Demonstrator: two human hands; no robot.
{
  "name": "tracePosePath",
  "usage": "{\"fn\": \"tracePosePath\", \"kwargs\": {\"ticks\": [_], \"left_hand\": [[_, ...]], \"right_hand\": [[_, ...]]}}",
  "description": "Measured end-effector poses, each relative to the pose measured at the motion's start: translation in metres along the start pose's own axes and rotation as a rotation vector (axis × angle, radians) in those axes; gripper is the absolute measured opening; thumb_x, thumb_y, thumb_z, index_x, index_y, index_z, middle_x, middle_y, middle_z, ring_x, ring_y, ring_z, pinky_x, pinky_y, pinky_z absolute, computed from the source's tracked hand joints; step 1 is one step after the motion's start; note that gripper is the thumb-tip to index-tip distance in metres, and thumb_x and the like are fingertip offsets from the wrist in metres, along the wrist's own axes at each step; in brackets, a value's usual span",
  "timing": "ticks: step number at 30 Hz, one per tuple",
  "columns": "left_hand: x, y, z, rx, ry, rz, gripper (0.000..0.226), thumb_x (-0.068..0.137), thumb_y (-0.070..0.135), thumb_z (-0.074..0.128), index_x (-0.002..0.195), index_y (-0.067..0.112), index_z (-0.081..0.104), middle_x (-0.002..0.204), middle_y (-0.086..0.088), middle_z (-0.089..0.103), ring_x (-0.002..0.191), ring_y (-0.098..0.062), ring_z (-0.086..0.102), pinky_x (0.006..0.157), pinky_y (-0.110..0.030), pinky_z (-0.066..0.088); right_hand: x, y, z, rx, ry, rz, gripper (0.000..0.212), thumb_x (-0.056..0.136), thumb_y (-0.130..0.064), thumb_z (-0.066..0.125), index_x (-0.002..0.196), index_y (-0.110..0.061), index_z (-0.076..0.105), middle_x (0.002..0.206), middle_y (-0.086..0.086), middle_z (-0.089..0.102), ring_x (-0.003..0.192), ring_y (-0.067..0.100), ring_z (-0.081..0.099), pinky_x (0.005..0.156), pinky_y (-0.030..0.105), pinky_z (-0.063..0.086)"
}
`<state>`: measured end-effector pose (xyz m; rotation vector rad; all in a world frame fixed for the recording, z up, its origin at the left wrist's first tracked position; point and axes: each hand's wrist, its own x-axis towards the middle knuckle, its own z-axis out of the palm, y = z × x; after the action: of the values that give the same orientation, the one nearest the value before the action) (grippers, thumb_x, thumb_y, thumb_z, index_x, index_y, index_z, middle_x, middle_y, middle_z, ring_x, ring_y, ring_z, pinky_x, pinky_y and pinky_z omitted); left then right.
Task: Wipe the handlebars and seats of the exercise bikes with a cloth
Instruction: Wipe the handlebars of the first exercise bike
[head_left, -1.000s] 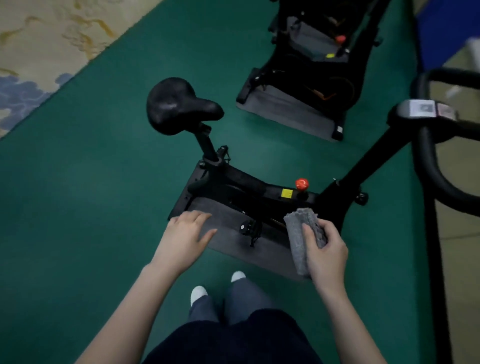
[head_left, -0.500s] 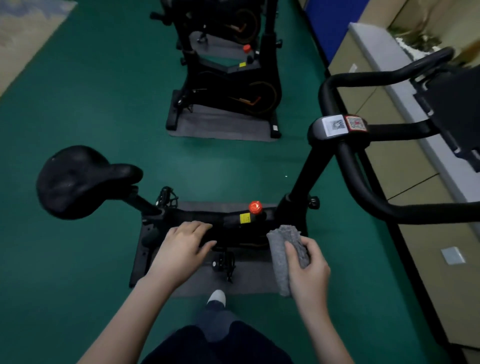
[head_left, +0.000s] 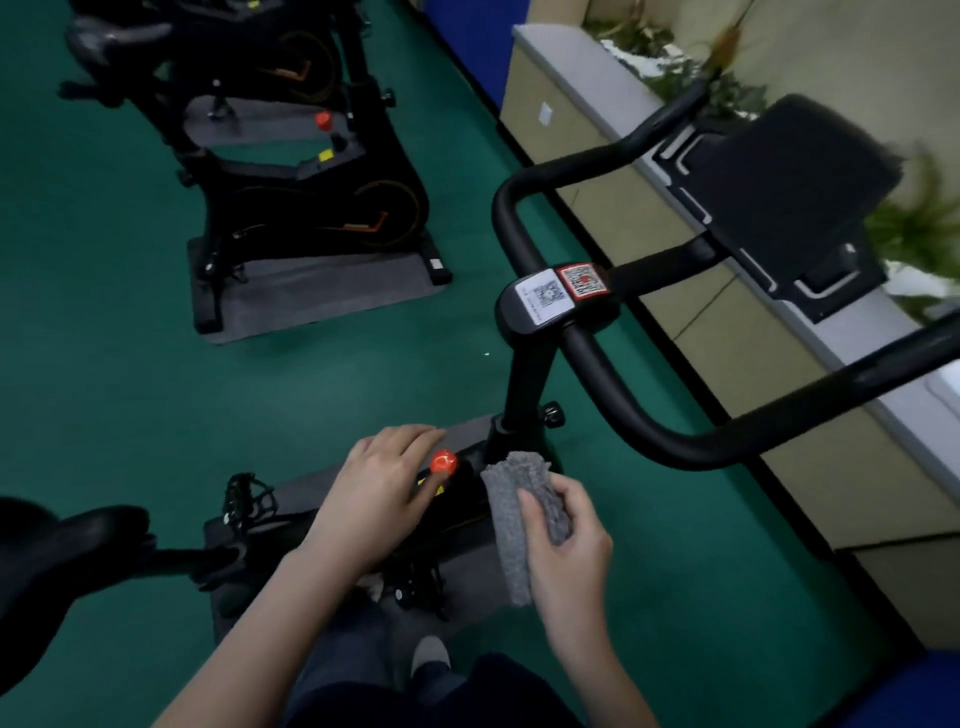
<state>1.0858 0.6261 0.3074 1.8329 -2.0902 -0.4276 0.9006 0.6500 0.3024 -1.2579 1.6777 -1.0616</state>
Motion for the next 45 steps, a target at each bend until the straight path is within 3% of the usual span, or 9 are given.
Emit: {"fn": "tracePosePath", "kwargs": {"ticks": [9,14,19,23,28,36,39,42,45], "left_hand": [[0.090,-0.014,-0.019,-0.058,-0.117,0.388,0.040,0.091,0.032,0.058,0.128,0.017,0.056,0.124,0.004,0.059,0.116,-0.019,0.054,0.095,-0.034,0.040],[0.123,-0.027,-0.030,-0.124,-0.065,0.553,0.035,0.091,0.035,0.057,0.119,0.015,0.062,0.117,0.004,0.063,0.108,-0.019,0.058,0.089,-0.035,0.045],[0.152,-0.038,-0.043,-0.185,0.072,0.645,0.036,0.091,0.036,0.049,0.107,0.010,0.067,0.105,0.000,0.064,0.095,-0.023,0.060,0.078,-0.038,0.049],[0.173,-0.033,-0.046,-0.270,0.155,0.704,0.032,0.089,0.030,0.058,0.111,0.008,0.064,0.106,-0.003,0.060,0.094,-0.023,0.055,0.080,-0.039,0.046],[0.193,-0.010,-0.045,-0.293,0.116,0.811,0.035,0.090,0.027,0.061,0.119,0.009,0.061,0.123,-0.005,0.057,0.111,-0.025,0.050,0.090,-0.037,0.038],[0.204,0.010,-0.033,-0.329,0.027,0.935,0.039,0.090,0.027,0.056,0.123,0.007,0.058,0.132,-0.006,0.054,0.130,-0.022,0.041,0.107,-0.041,0.031],[0.205,0.009,-0.029,-0.359,0.020,0.935,0.039,0.092,0.028,0.054,0.124,0.007,0.057,0.134,-0.006,0.053,0.131,-0.021,0.041,0.108,-0.038,0.030],[0.206,0.008,-0.027,-0.388,0.025,0.931,0.038,0.091,0.026,0.057,0.123,0.007,0.058,0.133,-0.005,0.053,0.130,-0.021,0.043,0.108,-0.038,0.033],[0.208,0.007,-0.027,-0.414,0.036,0.940,0.038,0.089,0.023,0.061,0.123,0.007,0.059,0.133,-0.006,0.054,0.129,-0.022,0.044,0.106,-0.038,0.036]], "right_hand": [[0.009,-0.042,0.034,0.038,0.408,-0.013,0.034,0.087,-0.014,0.067,0.101,-0.044,0.057,0.104,-0.018,0.067,0.099,0.001,0.064,0.083,0.026,0.056],[0.018,-0.070,0.043,-0.049,0.722,-0.122,0.030,0.085,-0.008,0.066,0.100,-0.033,0.062,0.099,-0.016,0.067,0.092,0.004,0.065,0.078,0.026,0.055],[0.055,-0.105,0.042,-0.235,0.967,-0.276,0.025,0.086,-0.007,0.060,0.105,-0.024,0.060,0.100,-0.005,0.061,0.093,0.000,0.058,0.081,0.011,0.045],[0.094,-0.114,0.053,-0.454,0.948,-0.227,0.021,0.086,0.000,0.063,0.106,-0.003,0.066,0.105,0.006,0.064,0.096,0.005,0.056,0.087,0.008,0.042],[0.110,-0.111,0.072,-0.554,0.901,-0.171,0.024,0.084,-0.003,0.068,0.108,-0.003,0.068,0.107,0.008,0.068,0.098,0.019,0.066,0.089,0.034,0.054],[0.093,-0.111,0.054,-0.745,0.840,-0.080,0.027,0.083,0.004,0.066,0.109,0.002,0.068,0.109,0.015,0.069,0.098,0.028,0.067,0.088,0.041,0.055],[0.083,-0.110,0.042,-0.737,0.942,0.005,0.026,0.085,0.004,0.063,0.110,0.002,0.069,0.105,0.015,0.069,0.092,0.027,0.068,0.088,0.031,0.054],[0.101,-0.117,0.049,-0.715,0.943,0.045,0.022,0.085,-0.002,0.064,0.107,0.000,0.070,0.098,0.014,0.071,0.084,0.025,0.068,0.079,0.012,0.039],[0.119,-0.123,0.053,-0.743,0.802,0.060,0.022,0.088,-0.012,0.063,0.109,-0.008,0.070,0.099,0.008,0.072,0.085,0.024,0.066,0.077,0.024,0.042]]}}
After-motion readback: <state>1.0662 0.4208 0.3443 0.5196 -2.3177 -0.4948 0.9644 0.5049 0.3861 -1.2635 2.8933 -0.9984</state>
